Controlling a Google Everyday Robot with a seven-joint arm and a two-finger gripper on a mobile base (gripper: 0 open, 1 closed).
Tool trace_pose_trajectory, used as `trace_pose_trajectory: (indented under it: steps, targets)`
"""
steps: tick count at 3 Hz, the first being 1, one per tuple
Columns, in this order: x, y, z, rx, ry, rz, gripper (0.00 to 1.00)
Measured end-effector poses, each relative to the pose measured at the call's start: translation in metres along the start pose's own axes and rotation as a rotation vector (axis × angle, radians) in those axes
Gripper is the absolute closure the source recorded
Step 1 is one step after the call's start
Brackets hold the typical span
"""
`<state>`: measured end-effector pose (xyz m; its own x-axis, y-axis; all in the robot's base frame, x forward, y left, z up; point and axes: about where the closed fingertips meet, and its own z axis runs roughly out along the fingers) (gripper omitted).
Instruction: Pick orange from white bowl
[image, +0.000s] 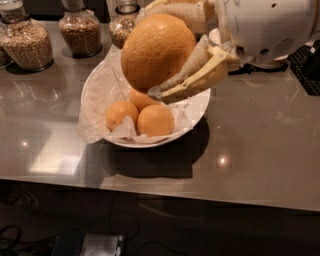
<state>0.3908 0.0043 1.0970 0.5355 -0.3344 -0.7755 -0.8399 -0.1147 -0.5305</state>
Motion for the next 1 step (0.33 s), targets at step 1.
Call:
trace_pose_trajectory:
  steps: [1]
  targets:
    - [0.0000, 0.0000, 0.0000, 0.000, 0.000, 0.000, 1.00]
